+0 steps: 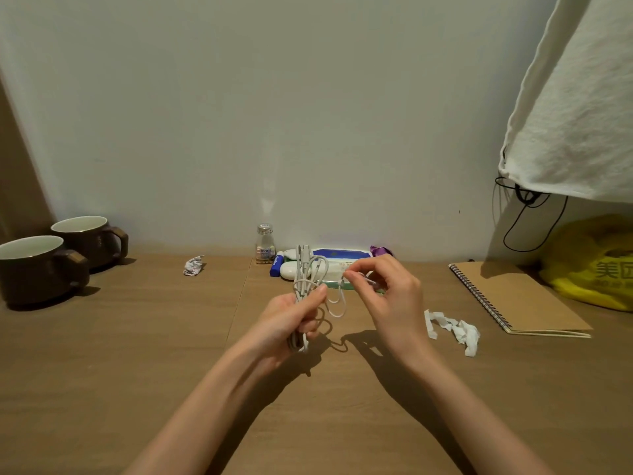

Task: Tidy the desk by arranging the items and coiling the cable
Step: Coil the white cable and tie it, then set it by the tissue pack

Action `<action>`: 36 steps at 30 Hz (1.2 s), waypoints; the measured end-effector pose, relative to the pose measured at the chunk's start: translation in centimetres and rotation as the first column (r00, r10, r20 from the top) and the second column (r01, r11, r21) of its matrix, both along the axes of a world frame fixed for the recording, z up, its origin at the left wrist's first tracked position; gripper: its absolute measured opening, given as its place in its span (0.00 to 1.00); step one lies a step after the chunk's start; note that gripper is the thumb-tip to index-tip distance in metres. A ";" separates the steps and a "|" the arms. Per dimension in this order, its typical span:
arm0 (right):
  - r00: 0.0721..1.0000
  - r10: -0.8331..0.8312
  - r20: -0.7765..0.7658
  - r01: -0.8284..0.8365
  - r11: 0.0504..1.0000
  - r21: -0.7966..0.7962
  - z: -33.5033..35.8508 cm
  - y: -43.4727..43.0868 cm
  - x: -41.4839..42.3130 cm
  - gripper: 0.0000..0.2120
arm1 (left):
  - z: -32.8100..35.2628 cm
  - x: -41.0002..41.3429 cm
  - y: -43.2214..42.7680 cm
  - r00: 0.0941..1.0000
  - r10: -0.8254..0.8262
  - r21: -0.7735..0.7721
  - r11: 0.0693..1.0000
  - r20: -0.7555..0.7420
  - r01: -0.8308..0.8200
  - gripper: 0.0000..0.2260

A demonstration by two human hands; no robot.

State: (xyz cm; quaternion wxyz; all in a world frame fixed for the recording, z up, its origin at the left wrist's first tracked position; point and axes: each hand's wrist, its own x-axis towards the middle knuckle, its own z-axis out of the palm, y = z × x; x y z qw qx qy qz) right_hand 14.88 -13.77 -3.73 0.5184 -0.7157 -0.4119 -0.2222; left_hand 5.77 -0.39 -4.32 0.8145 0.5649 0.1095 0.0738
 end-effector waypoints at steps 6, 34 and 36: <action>0.998 0.004 -0.057 0.001 0.996 0.084 0.0 0.0 -0.7 0.03 | -0.1 0.2 0.2 0.998 0.067 -0.279 0.958 0.015 -0.060 0.13; 0.939 0.175 -0.295 -0.108 0.967 0.231 1.3 0.6 -0.5 0.06 | -0.1 0.0 -0.1 0.982 0.180 -0.124 0.975 -0.059 -0.186 0.13; 0.942 0.185 -0.279 -0.126 0.968 0.216 1.3 0.7 -0.6 0.06 | -0.1 -0.1 -0.2 0.992 0.107 -0.224 0.967 -0.062 -0.118 0.14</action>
